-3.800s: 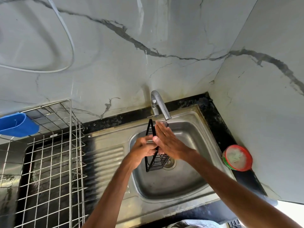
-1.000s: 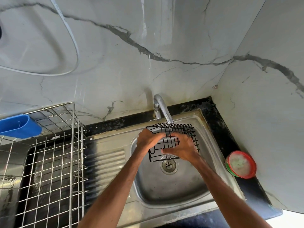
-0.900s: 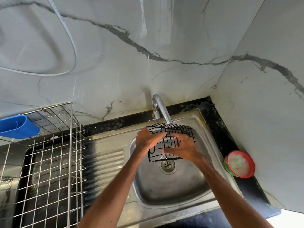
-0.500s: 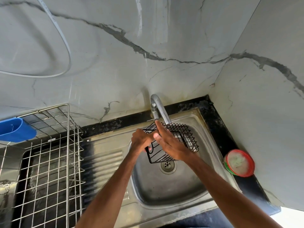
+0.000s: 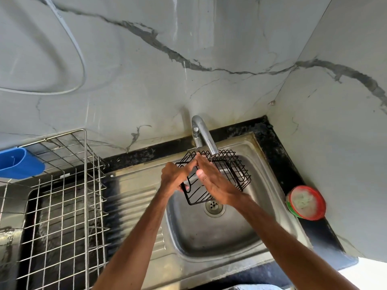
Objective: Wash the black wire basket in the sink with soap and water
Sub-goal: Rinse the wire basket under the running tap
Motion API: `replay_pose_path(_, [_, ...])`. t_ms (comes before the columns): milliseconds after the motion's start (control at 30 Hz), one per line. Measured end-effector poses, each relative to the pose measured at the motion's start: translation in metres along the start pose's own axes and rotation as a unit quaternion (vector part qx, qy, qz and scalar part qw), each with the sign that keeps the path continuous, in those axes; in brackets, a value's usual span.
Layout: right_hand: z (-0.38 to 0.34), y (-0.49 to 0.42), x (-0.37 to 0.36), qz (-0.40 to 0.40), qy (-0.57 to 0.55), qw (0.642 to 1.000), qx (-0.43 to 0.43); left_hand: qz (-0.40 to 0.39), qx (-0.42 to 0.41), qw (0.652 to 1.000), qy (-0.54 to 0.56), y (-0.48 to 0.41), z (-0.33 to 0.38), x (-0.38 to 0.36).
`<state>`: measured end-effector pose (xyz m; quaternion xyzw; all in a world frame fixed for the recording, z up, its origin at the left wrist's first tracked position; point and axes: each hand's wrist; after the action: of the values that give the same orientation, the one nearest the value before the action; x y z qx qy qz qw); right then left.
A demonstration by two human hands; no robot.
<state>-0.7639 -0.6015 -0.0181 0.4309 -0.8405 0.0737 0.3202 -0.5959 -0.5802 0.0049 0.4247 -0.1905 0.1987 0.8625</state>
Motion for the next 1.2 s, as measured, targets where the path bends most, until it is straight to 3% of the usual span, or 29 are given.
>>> replay_pose_path(67, [0.027,-0.001,0.008,0.021,0.048,0.999,-0.012,-0.004,-0.004,1.0,0.019,0.001,-0.002,0.004])
replay_pose_path(167, [0.057,-0.004,0.028,0.019,0.052,0.979,-0.194,-0.004,-0.01,1.0,0.02,0.003,-0.002,0.009])
replay_pose_path(233, [0.067,-0.01,0.033,0.014,0.039,0.968,-0.248,0.005,-0.015,1.0,0.012,0.004,-0.001,0.009])
replay_pose_path(300, [0.052,-0.012,0.027,0.009,0.059,0.975,-0.212,0.011,-0.014,1.0,0.018,0.003,0.001,0.008])
replay_pose_path(433, [-0.009,-0.002,-0.002,-0.008,0.069,0.997,-0.026,0.012,-0.003,1.0,0.018,-0.003,0.004,0.01])
replay_pose_path(533, [-0.003,0.002,-0.005,0.008,0.068,0.997,0.031,-0.005,-0.005,1.0,0.022,-0.002,-0.002,0.015])
replay_pose_path(600, [0.026,-0.003,0.006,0.02,0.107,0.994,-0.014,-0.011,-0.006,1.0,0.029,0.001,-0.007,0.02])
replay_pose_path(700, [0.059,-0.013,0.023,0.0,0.072,0.977,-0.2,-0.011,-0.002,1.0,0.025,0.004,-0.011,0.022])
replay_pose_path(767, [0.059,-0.022,0.023,0.006,0.066,0.968,-0.243,-0.009,-0.001,1.0,0.023,0.005,-0.01,0.022])
replay_pose_path(833, [0.04,-0.029,0.013,0.027,0.091,0.975,-0.201,-0.009,0.0,1.0,0.021,0.005,-0.008,0.023])
replay_pose_path(967, [-0.016,-0.027,-0.011,0.0,0.122,0.992,-0.012,-0.009,0.001,0.999,0.036,0.007,-0.001,0.026])
replay_pose_path(1033, [-0.011,-0.026,-0.005,-0.003,0.128,0.992,0.018,-0.014,0.005,0.999,0.042,0.008,-0.002,0.027])
replay_pose_path(1100, [0.017,-0.026,0.007,-0.001,0.169,0.985,-0.028,-0.021,0.007,0.998,0.053,0.01,-0.004,0.027])
replay_pose_path(1200, [0.058,-0.021,0.032,0.027,0.145,0.971,-0.191,-0.018,-0.004,0.998,0.055,0.011,-0.007,0.023])
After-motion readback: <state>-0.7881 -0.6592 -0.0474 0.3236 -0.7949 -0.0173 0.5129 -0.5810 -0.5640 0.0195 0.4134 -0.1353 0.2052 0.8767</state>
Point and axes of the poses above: each hand's wrist, its own y-axis away from the middle knuckle, its own x-axis out of the back of the hand, z = x × y, and after that the axes turned 1 degree about -z, right-handed
